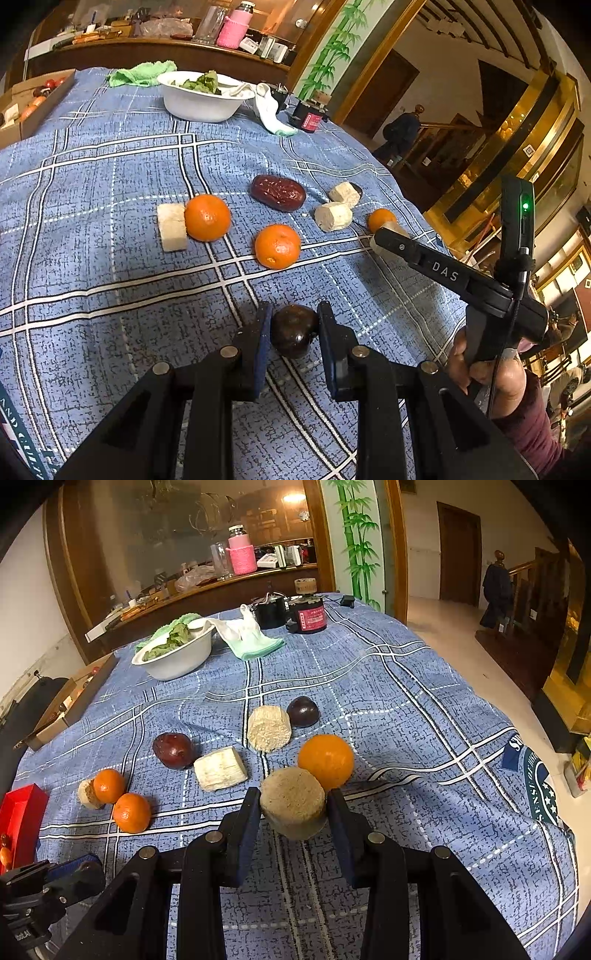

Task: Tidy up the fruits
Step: 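Release the plum from the left tool into the red tray while the right tool drops the yam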

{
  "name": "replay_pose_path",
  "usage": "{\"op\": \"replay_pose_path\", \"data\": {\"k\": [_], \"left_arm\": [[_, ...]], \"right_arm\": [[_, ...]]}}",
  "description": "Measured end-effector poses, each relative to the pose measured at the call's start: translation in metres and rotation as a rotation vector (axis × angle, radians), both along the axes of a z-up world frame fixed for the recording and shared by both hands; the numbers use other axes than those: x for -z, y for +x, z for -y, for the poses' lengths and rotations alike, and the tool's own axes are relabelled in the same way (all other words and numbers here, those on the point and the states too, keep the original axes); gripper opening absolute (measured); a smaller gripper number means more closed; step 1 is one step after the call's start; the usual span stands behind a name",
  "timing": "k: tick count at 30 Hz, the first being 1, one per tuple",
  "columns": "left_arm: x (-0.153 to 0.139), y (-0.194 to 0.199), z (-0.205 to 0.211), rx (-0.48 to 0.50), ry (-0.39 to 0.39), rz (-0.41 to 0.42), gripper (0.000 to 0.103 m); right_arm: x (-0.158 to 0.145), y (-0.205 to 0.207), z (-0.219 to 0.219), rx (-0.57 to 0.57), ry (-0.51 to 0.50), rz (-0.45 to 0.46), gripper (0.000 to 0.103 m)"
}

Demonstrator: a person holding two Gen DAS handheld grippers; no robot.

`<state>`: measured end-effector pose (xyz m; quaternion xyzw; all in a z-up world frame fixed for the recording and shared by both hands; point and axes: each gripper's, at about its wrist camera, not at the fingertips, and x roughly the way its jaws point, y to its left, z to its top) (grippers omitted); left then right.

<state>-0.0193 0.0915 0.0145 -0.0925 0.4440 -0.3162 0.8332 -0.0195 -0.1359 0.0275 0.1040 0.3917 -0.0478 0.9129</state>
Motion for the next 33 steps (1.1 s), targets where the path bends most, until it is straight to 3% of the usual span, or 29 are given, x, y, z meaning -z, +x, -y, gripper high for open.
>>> {"op": "replay_pose_path", "data": {"k": [5,11,17,22,27,30,33], "left_arm": [[-0.002,0.001,-0.006,-0.01,-0.032,-0.003,0.023],[-0.019,-0.01,-0.017,-0.05,-0.057,0.053,0.023],[-0.047,-0.049,-0.098,-0.185,-0.131,0.067,0.023],[-0.069,-0.079,-0.192,-0.432,-0.055,0.146,0.024],[-0.062,-0.099,-0.272,-0.701,0.096,0.154,0.024],[-0.049,-0.1,-0.297,-0.785,0.175,0.133,0.024],[-0.035,-0.096,-0.314,-0.807,0.18,0.095,0.024]], "right_arm": [[-0.004,-0.008,0.008,0.008,0.073,0.004,0.039],[-0.02,-0.037,-0.009,-0.069,0.192,0.028,0.04],[-0.041,-0.047,-0.079,-0.257,0.173,0.038,0.04],[-0.052,-0.049,-0.154,-0.443,0.195,0.04,0.04],[-0.056,-0.049,-0.239,-0.641,0.214,0.009,0.041],[-0.052,-0.048,-0.286,-0.729,0.186,-0.016,0.041],[-0.045,-0.048,-0.322,-0.794,0.167,-0.04,0.041]]}}
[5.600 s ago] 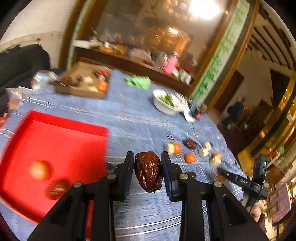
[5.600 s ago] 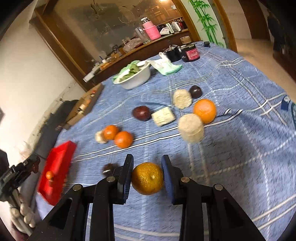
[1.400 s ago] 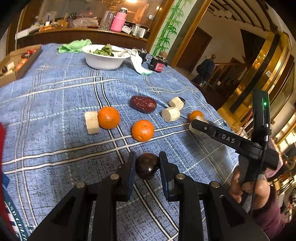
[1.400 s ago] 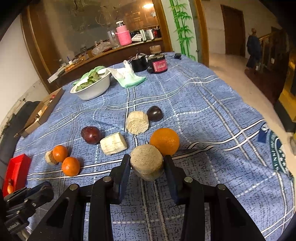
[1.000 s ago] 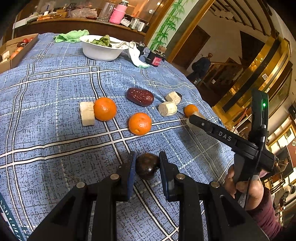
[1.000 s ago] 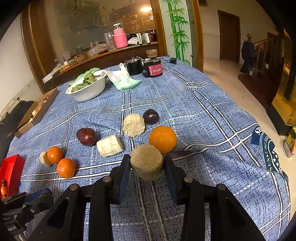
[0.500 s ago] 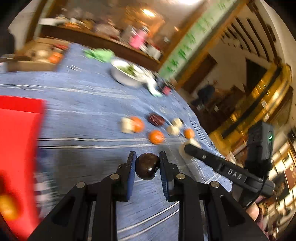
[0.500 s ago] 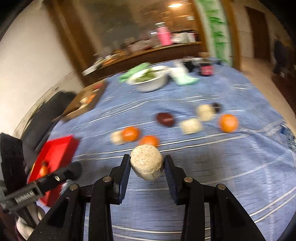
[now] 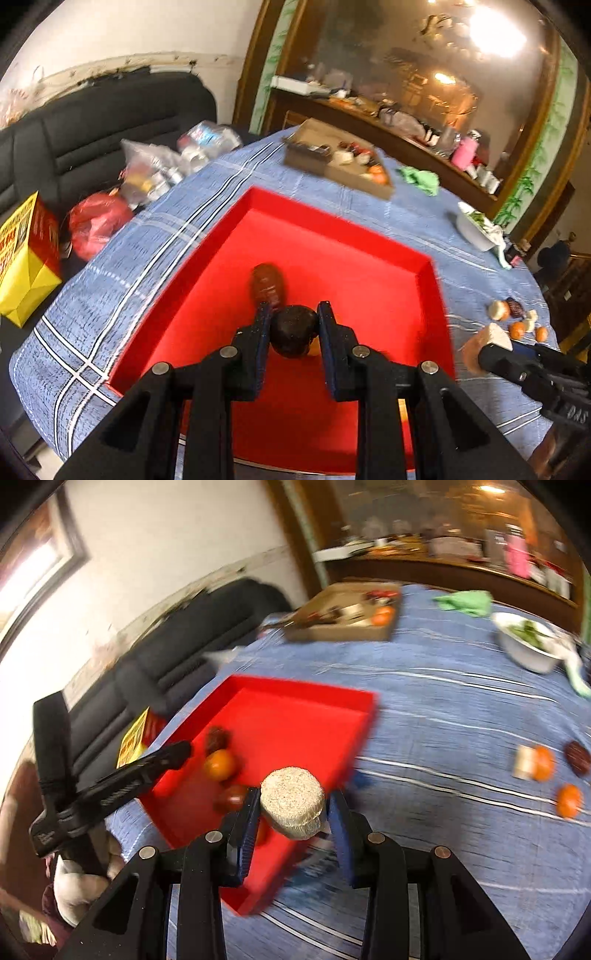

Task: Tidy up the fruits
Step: 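Release the plum from the left tool into the red tray while the right tool drops the yam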

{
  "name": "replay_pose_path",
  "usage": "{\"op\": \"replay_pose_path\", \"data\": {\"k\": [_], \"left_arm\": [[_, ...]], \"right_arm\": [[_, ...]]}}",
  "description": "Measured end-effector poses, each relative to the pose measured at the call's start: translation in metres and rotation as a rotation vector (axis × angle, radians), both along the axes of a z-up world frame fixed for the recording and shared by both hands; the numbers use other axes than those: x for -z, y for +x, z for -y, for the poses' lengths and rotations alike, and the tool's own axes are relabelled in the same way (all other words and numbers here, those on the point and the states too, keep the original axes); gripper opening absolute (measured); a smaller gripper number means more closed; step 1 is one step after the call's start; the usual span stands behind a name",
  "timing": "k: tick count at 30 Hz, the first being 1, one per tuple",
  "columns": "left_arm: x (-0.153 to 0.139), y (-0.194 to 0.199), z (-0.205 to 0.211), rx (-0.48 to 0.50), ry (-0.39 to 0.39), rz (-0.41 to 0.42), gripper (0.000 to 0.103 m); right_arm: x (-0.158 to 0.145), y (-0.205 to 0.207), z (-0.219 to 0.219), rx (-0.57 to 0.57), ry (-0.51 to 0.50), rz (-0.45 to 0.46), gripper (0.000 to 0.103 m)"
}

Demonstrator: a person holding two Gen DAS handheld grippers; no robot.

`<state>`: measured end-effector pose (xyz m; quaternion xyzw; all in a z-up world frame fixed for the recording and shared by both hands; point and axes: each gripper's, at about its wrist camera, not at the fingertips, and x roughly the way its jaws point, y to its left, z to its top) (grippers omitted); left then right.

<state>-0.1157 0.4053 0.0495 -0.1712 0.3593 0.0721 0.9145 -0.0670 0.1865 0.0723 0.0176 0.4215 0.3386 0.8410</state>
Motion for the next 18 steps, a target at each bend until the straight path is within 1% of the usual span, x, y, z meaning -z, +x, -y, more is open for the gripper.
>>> {"op": "replay_pose_path", "data": {"k": [4,6,9,10,11,13,15,17,18], "left_arm": [[0.008,0.002,-0.009,-0.009,-0.032,-0.009,0.024],[0.008,0.002,-0.012,-0.009,-0.055,0.0,0.025],[0.008,0.0,-0.013,0.001,-0.076,0.015,0.031],[0.008,0.0,-0.015,0.003,-0.079,0.018,0.038],[0.007,-0.001,-0.015,0.006,-0.089,0.025,0.042],[0.004,-0.003,-0.016,0.01,-0.107,0.036,0.043],[0.001,-0.007,-0.018,0.012,-0.135,0.055,0.045],[-0.005,-0.012,-0.02,0.006,-0.161,0.079,0.05],[-0.007,-0.015,-0.021,0.006,-0.174,0.089,0.051]], "right_arm": [[0.009,-0.002,-0.04,-0.044,-0.066,0.021,0.041],[0.013,0.004,-0.05,-0.037,-0.102,0.037,0.041],[0.021,0.013,-0.059,-0.014,-0.155,0.058,0.041],[0.023,0.016,-0.06,-0.016,-0.152,0.05,0.043],[0.025,0.018,-0.06,-0.019,-0.141,0.036,0.045],[0.023,0.018,-0.057,-0.015,-0.122,0.032,0.055],[0.019,0.016,-0.054,-0.007,-0.109,0.043,0.055],[0.01,0.012,-0.043,0.012,-0.09,0.059,0.055],[0.006,0.01,-0.037,0.023,-0.081,0.067,0.055]]}}
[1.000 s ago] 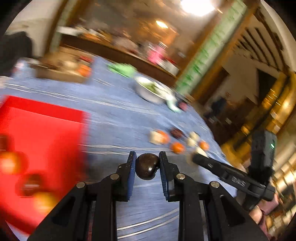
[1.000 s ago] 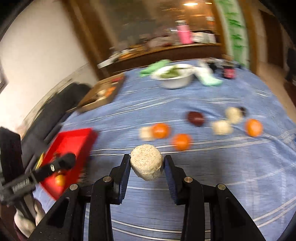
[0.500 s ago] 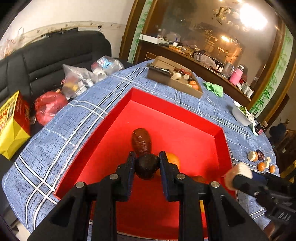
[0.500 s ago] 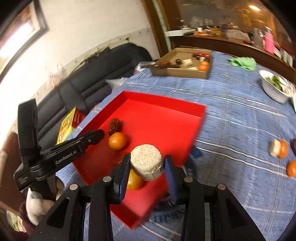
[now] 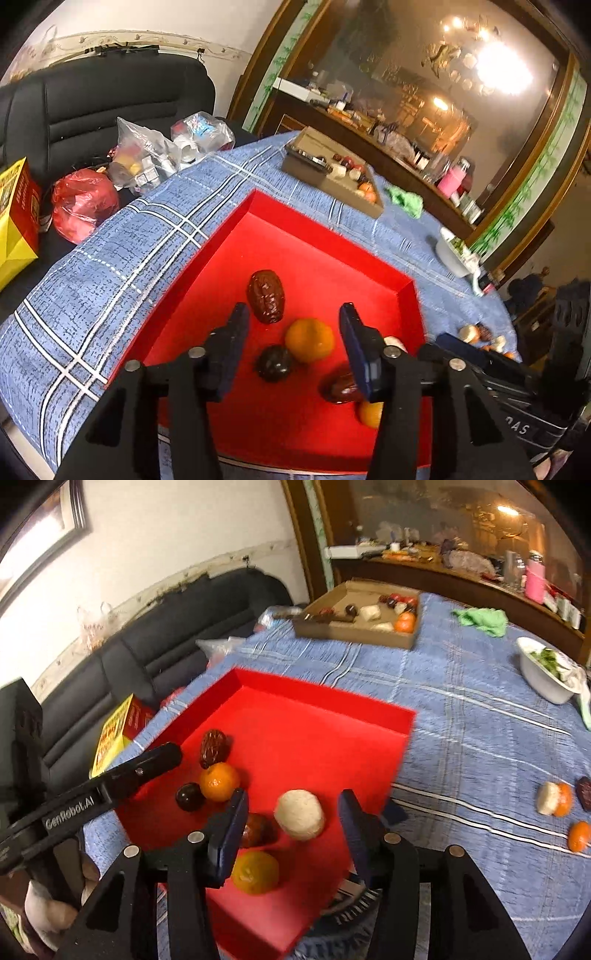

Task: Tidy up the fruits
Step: 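Release the plum from the left tool into the red tray while the right tool drops the yam, then withdraw both open tools from the tray toward the remaining fruit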

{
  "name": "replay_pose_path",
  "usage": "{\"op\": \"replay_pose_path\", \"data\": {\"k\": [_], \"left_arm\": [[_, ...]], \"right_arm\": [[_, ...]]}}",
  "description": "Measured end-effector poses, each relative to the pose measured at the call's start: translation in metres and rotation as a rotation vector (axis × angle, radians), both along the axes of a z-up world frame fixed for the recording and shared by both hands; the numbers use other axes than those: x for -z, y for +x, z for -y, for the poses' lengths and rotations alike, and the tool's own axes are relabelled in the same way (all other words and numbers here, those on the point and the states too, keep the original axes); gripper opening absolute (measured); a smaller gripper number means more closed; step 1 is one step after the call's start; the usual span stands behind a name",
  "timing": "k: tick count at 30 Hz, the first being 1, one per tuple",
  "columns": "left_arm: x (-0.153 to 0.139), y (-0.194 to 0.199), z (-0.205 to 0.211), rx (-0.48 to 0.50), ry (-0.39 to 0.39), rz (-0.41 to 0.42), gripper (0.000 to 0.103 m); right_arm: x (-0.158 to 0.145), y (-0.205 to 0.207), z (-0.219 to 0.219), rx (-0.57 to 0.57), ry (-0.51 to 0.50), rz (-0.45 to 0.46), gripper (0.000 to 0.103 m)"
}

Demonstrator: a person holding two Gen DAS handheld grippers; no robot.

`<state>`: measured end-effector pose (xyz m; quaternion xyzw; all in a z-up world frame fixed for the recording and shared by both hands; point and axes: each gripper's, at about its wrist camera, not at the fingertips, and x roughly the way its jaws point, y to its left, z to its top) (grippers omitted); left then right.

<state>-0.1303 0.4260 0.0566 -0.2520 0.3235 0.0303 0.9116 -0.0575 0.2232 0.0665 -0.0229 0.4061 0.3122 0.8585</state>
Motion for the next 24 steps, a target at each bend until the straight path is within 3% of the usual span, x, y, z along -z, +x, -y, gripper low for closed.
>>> {"op": "replay_pose_path", "data": {"k": [6,12,16,21,24], "left_arm": [[-0.032,-0.027,0.001,-0.013,-0.067,0.111,0.065],[-0.07,-0.053,0.038,0.047,0.001,0.177,0.068],[-0.1,-0.077,0.076,0.117,0.07,0.232,0.068],[-0.157,-0.118,0.11,0.192,0.156,0.361,0.068],[-0.196,-0.141,0.126,0.206,0.253,0.435,0.077]], "right_arm": [[-0.018,-0.029,0.075,0.118,0.061,0.043,0.057],[-0.022,-0.067,0.186,0.347,0.149,0.046,0.057],[-0.035,-0.107,0.26,0.498,0.158,0.097,0.057],[-0.102,-0.165,0.333,0.635,0.158,0.263,0.057],[-0.171,-0.202,0.367,0.682,0.185,0.425,0.057]]}}
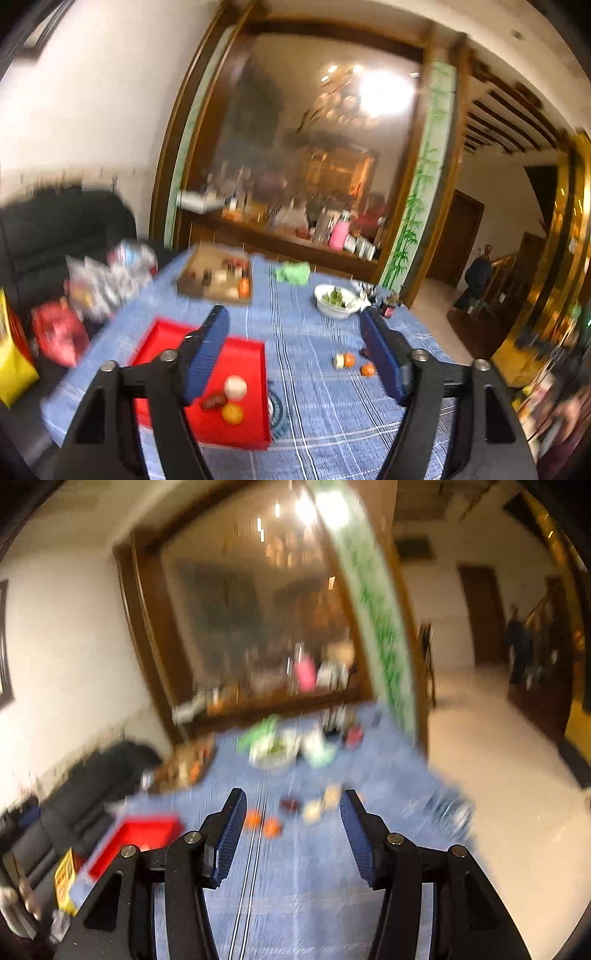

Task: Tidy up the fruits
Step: 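Withdraw both open tools from the tray toward the remaining fruit, then grasp a tangerine with the right tool while the left tool grasps a beige yam cube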

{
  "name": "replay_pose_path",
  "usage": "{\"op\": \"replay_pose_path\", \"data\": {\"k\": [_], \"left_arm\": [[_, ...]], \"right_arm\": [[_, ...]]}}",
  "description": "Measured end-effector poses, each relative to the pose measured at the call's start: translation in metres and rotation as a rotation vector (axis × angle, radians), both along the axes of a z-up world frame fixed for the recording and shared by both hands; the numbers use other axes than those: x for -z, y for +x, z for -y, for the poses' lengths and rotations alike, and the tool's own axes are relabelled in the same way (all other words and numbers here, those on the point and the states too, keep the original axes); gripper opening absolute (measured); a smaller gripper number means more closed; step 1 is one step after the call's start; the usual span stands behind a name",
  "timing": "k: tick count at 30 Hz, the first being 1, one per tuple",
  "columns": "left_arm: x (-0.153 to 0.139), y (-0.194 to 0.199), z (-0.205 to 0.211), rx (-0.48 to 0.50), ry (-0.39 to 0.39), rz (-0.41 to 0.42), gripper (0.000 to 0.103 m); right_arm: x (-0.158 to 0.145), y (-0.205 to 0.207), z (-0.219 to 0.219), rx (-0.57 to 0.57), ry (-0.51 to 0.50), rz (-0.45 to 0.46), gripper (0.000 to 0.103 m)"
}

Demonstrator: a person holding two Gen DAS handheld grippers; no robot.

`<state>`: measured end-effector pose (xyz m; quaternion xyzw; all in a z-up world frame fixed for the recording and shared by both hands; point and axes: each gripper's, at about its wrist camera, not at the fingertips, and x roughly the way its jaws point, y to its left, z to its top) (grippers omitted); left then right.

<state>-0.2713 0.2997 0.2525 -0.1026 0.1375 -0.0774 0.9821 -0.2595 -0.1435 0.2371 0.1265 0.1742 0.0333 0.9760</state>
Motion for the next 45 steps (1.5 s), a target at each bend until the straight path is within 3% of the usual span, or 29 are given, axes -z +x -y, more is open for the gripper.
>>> {"op": "replay_pose_path", "data": {"k": [2,4,6,8,10,12,16,18,20,24,27,33,35,36,42,45], "left_arm": [[-0.024,-0.011,0.008,-0.01,0.052,0.052,0.084],[-0.044,-0.017,0.015,-0.019,0.099,0.104,0.091],[-0.055,-0.012,0.024,-0.016,0.131,0.133,0.095],[-0.054,0.005,0.032,0.019,0.126,0.096,0.095],[-0.045,0.026,0.04,0.072,0.109,0.034,0.095],[-0.024,0.062,0.053,0.152,0.08,-0.078,0.095],[0.019,0.12,0.069,0.251,0.017,-0.238,0.095],[0.043,0.149,0.079,0.263,0.011,-0.283,0.086],[0.068,0.179,0.086,0.277,-0.008,-0.361,0.056],[0.114,0.224,0.096,0.277,-0.046,-0.483,0.052],[0.148,0.257,0.105,0.269,-0.1,-0.567,0.052],[0.201,0.297,0.135,0.292,-0.135,-0.695,0.051],[0.21,0.305,0.14,0.295,-0.132,-0.708,0.051],[0.215,0.309,0.145,0.293,-0.119,-0.711,0.051],[0.232,0.323,0.165,0.301,-0.08,-0.723,0.051],[0.237,0.325,0.178,0.308,-0.02,-0.707,0.047]], "right_arm": [[-0.043,-0.019,0.014,0.029,-0.011,0.092,0.063],[-0.077,-0.033,0.022,0.019,-0.002,0.165,0.081],[-0.094,-0.035,0.022,0.001,-0.015,0.2,0.083],[-0.091,-0.025,0.013,-0.016,-0.039,0.178,0.083],[-0.069,0.002,-0.002,-0.068,-0.05,0.11,0.083],[-0.04,0.034,-0.018,-0.115,-0.053,0.026,0.082],[0.038,0.114,-0.053,-0.188,-0.033,-0.185,0.054],[0.072,0.143,-0.067,-0.211,-0.038,-0.258,0.053],[0.106,0.173,-0.082,-0.226,-0.042,-0.328,0.053],[0.153,0.221,-0.096,-0.259,-0.047,-0.435,0.053],[0.175,0.242,-0.104,-0.245,-0.106,-0.456,0.053],[0.21,0.268,-0.111,-0.275,-0.101,-0.508,0.053],[0.219,0.273,-0.111,-0.289,-0.084,-0.525,0.05],[0.222,0.275,-0.111,-0.292,-0.082,-0.533,0.035],[0.214,0.27,-0.092,-0.248,-0.034,-0.508,0.035],[0.209,0.268,-0.075,-0.207,0.023,-0.488,0.035]]}}
